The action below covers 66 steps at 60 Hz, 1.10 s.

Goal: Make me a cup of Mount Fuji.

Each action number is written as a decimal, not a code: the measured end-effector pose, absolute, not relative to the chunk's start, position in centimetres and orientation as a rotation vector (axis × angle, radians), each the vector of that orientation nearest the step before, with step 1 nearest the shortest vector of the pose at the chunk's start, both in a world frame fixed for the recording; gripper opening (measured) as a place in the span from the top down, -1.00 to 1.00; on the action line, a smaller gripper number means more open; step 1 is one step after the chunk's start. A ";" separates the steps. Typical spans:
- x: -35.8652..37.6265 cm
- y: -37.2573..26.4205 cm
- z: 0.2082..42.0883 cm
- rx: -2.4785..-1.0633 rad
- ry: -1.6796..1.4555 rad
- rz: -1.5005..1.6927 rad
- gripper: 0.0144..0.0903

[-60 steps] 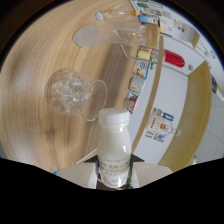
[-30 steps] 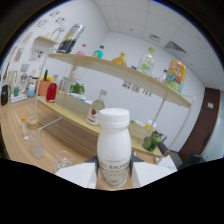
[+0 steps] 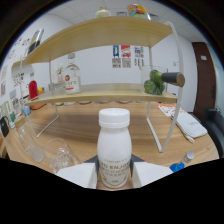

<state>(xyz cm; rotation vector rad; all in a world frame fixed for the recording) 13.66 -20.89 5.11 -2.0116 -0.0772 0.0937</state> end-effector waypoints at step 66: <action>4.6 -32.7 15.1 -2.176 0.038 -0.088 -0.89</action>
